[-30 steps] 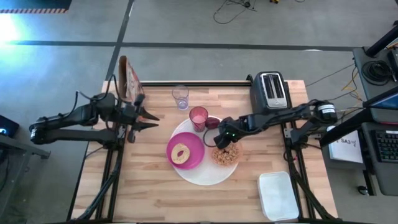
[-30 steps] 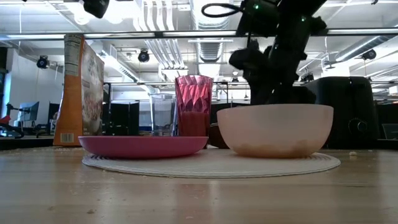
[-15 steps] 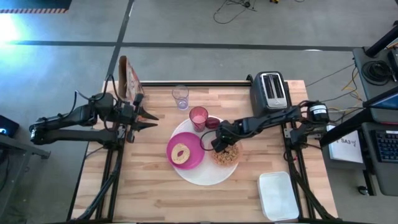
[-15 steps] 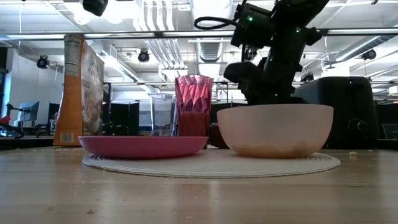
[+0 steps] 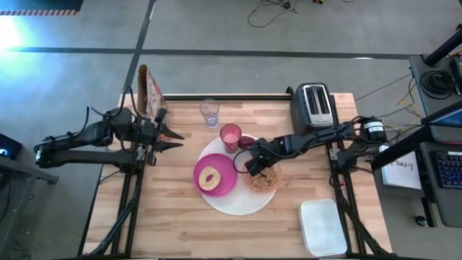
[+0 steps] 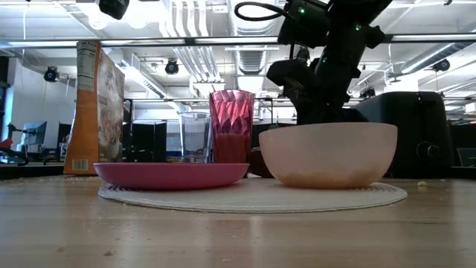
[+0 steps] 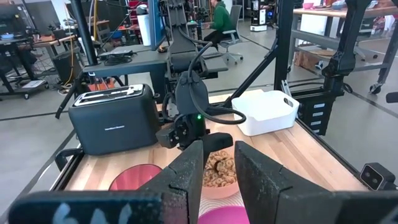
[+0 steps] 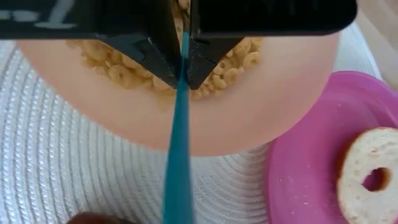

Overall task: Arrange a breakfast setting
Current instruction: Put the blue spoon beside the orange bowl

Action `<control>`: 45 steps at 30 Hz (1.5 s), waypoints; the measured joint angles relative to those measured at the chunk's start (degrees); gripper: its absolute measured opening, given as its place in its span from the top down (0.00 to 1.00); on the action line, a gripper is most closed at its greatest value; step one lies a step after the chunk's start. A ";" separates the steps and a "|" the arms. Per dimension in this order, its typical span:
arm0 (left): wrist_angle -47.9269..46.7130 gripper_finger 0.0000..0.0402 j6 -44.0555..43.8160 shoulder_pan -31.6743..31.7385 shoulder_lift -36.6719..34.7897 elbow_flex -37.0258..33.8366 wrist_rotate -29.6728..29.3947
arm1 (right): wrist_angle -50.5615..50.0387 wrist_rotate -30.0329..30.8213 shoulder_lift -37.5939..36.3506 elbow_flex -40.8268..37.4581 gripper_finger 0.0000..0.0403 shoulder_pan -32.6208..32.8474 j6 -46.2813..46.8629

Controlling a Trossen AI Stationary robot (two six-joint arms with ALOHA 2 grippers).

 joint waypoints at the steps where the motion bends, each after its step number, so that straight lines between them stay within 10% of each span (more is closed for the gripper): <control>1: 0.00 0.81 -0.02 0.00 0.00 0.00 0.00 | 0.18 -0.03 -0.05 0.04 0.98 0.00 -0.09; 28: 0.00 0.81 -0.44 0.02 0.00 0.00 -0.39 | -0.36 4.71 -12.80 0.03 0.98 -0.02 -23.45; 36: 0.02 0.81 -1.80 -0.02 0.02 0.00 -0.42 | -2.26 12.08 -20.87 0.98 0.98 0.00 -20.29; 45: 0.01 0.81 -1.61 -0.02 0.04 0.00 -0.42 | -18.08 7.01 -28.04 3.27 0.98 0.00 -12.81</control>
